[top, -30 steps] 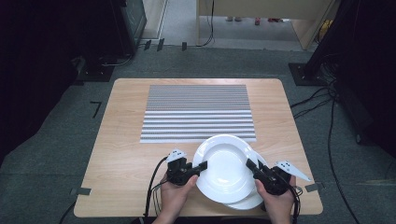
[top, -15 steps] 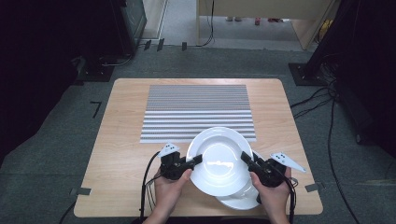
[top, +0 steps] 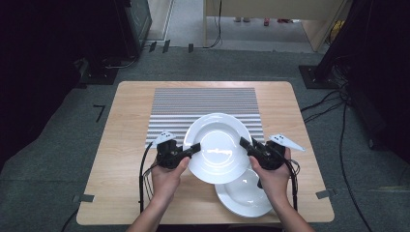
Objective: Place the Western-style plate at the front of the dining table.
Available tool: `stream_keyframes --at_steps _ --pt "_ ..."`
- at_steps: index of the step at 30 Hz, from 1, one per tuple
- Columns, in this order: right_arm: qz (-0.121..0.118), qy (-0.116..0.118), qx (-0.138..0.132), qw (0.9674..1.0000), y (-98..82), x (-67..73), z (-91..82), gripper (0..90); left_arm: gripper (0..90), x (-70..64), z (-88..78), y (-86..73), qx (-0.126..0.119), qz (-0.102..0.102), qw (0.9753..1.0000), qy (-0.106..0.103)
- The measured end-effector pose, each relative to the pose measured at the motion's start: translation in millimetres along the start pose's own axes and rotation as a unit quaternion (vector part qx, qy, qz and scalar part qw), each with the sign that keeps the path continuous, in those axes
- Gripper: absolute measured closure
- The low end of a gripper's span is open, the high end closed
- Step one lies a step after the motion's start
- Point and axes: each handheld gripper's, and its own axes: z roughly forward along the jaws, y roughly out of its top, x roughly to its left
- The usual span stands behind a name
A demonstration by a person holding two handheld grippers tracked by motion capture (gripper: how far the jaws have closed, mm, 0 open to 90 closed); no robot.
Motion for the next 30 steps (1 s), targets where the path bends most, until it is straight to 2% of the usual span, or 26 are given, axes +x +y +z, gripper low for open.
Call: stream_keyframes --at_steps 7,11,15,21,25,30 --pt "0.001 -0.004 -0.001 1.0 23.5 -3.5 26.3 69.2 76.7 20.8 14.5 26.6 0.002 -0.011 0.9999 -0.001" --pt "0.005 -0.007 0.007 0.9999 35.0 -7.3 43.4 68.5 76.1 29.4 23.6 38.0 0.003 -0.005 0.9999 0.009" --pt "0.004 -0.013 0.01 0.9999 41.7 -14.6 61.0 68.2 76.1 41.8 35.7 46.7 0.013 -0.016 0.9997 0.01" --pt "0.024 -0.016 0.022 0.9994 45.4 -24.4 86.3 67.8 75.9 59.4 49.3 56.4 0.025 -0.022 0.9993 0.019" --pt "0.022 -0.024 0.031 0.999 48.0 -28.9 104.2 67.2 76.1 71.7 58.9 61.9 0.031 -0.039 0.9985 0.024" --pt "0.03 -0.03 0.041 0.9983 51.3 -36.2 123.9 67.3 76.3 89.5 72.5 66.3 0.046 -0.061 0.9968 0.021"
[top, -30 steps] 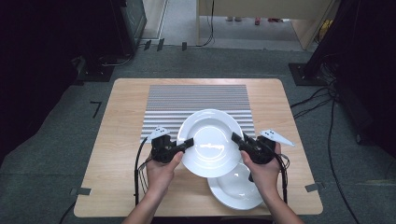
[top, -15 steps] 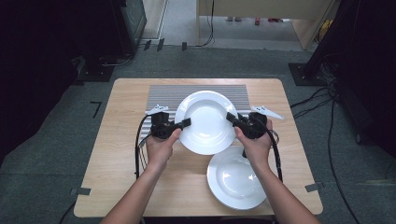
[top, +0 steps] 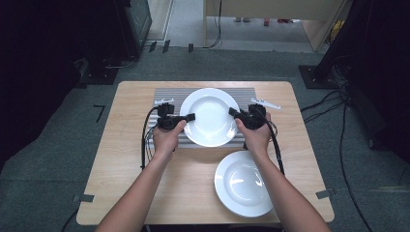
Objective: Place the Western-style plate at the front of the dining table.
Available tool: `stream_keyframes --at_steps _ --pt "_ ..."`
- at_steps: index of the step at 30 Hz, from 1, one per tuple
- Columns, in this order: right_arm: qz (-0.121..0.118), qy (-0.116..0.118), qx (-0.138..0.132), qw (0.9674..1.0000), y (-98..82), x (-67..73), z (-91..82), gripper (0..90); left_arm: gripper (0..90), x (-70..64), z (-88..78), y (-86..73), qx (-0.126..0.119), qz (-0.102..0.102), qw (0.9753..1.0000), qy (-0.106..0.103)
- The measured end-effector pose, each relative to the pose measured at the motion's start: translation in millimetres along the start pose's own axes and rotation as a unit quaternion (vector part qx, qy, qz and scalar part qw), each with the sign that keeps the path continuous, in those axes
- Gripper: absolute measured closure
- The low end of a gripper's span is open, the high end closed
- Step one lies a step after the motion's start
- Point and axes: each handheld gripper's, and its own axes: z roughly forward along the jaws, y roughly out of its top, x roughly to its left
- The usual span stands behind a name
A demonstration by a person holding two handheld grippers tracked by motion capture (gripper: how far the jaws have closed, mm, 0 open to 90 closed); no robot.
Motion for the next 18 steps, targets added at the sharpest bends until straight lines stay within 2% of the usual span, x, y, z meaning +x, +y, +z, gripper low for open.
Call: stream_keyframes --at_steps 3,5,8,14,18 --pt "0.003 0.003 0.021 0.9998 4.2 -6.5 12.3 67.6 76.4 9.3 8.9 2.5 0.009 -0.013 0.9999 -0.001" --pt "0.003 0.002 0.031 0.9995 7.3 -10.5 20.2 67.4 76.6 13.1 15.9 3.1 0.012 -0.032 0.9994 -0.001" --pt "0.004 -0.004 0.035 0.9994 11.3 -17.7 30.7 67.0 76.6 18.0 27.0 4.3 0.014 -0.047 0.9988 0.0" --pt "0.006 -0.012 0.051 0.9986 13.2 -26.5 48.6 67.2 76.7 33.3 39.9 6.2 0.02 -0.069 0.9974 0.002" --pt "0.006 -0.017 0.065 0.9977 11.3 -26.1 60.6 66.8 76.3 40.7 42.2 6.6 0.024 -0.072 0.997 0.015"
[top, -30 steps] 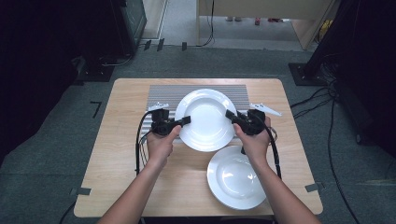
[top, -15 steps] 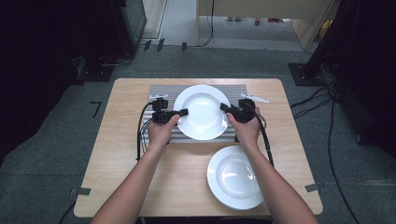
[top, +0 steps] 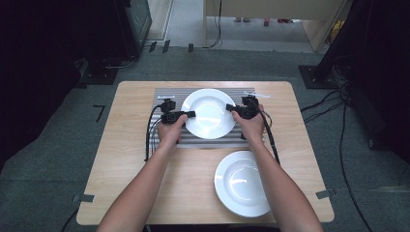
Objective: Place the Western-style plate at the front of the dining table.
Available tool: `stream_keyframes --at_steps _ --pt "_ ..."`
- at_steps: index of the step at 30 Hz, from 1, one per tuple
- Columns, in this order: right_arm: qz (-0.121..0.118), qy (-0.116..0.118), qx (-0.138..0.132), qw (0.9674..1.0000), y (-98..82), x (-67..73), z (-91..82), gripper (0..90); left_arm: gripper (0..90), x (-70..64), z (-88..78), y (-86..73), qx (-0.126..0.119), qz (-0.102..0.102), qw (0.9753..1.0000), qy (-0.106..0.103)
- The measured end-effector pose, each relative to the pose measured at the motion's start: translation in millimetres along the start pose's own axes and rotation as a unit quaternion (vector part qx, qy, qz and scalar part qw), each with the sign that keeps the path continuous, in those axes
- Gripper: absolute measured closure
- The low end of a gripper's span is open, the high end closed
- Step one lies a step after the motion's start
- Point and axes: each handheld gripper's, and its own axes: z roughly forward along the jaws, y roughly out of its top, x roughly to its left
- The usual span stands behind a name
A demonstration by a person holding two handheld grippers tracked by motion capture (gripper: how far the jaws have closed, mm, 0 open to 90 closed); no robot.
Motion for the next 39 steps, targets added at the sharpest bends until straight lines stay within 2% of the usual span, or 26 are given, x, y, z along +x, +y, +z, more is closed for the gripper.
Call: stream_keyframes --at_steps 4,7,10,13,19,24,31,35,39 --pt "0.003 -0.003 0.01 0.9999 -1.4 -0.1 10.0 66.2 73.4 -0.6 1.4 2.3 0.005 0.021 0.9993 0.031" --pt "0.01 -0.004 0.015 0.9998 -2.6 0.2 14.7 66.2 70.5 1.2 3.8 3.9 0.013 0.027 0.9984 0.047" --pt "0.015 -0.01 0.024 0.9995 -4.1 1.7 19.3 66.5 66.3 1.2 6.8 5.9 0.016 0.04 0.9961 0.077" --pt "0.016 -0.014 0.025 0.9994 -3.7 3.1 22.5 66.2 64.9 -0.9 7.9 8.6 0.016 0.041 0.9947 0.093" --pt "0.015 -0.02 0.024 0.9994 -3.0 3.0 27.0 65.7 60.6 -5.0 14.3 16.5 0.036 0.051 0.9904 0.124" --pt "0.012 -0.032 0.028 0.999 -3.9 2.3 28.5 66.3 56.3 -1.9 22.0 14.8 0.055 0.038 0.9903 0.122" --pt "0.021 -0.039 0.014 0.9989 1.9 2.9 27.3 66.2 54.4 -7.0 25.1 25.0 0.049 0.035 0.9894 0.132" --pt "0.018 -0.048 0.01 0.9987 6.1 9.4 32.7 66.0 52.1 -3.1 25.1 31.1 0.052 0.028 0.9888 0.137" --pt "0.008 -0.048 0.017 0.9987 4.7 11.2 41.5 65.6 51.6 4.6 26.6 30.3 0.054 0.035 0.9882 0.139"
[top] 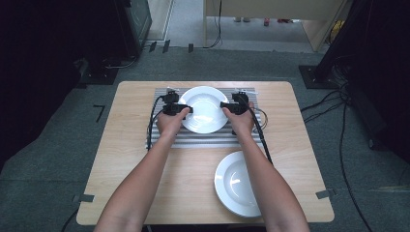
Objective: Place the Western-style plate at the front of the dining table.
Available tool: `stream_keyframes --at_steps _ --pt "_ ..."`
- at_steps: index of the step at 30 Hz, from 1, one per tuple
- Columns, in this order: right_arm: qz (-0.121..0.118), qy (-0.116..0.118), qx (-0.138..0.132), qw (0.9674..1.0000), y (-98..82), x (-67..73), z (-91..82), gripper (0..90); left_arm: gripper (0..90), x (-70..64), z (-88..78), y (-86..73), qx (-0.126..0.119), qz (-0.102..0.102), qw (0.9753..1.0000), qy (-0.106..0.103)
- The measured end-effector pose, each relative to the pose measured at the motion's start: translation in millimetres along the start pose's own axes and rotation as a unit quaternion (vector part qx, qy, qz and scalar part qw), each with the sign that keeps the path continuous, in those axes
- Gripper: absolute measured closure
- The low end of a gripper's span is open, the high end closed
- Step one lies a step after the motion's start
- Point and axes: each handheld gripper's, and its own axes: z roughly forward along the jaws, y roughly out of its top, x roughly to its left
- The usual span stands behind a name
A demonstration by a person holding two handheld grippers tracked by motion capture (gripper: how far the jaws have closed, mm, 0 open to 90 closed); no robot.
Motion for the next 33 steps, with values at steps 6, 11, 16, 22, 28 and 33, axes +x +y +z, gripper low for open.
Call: stream_keyframes --at_steps 6,11,16,22,28,33 --pt "0.013 0.002 -0.001 0.9999 -2.0 -3.4 8.1 64.7 40.9 -1.2 3.0 1.9 0.002 0.021 0.9997 -0.016" --pt "0.0 -0.003 -0.011 0.9999 -5.0 -5.6 11.6 63.2 31.1 -1.5 3.0 3.8 0.005 0.018 0.9997 -0.015" --pt "-0.013 -0.007 -0.026 0.9995 -2.3 -5.6 6.7 60.3 29.2 -0.5 -1.6 4.6 -0.001 0.039 0.9987 0.031" --pt "-0.024 -0.01 -0.033 0.9991 -1.7 -9.1 1.2 57.1 28.1 0.4 -14.4 7.9 -0.022 0.044 0.9983 0.032" --pt "-0.037 -0.009 -0.041 0.9984 0.1 -15.9 -11.2 57.7 28.0 6.8 -26.6 6.5 -0.038 0.038 0.998 0.032" --pt "-0.053 0.023 -0.034 0.9978 0.5 -20.6 -23.6 59.2 27.7 10.5 -36.4 0.1 -0.057 0.032 0.9977 0.017"
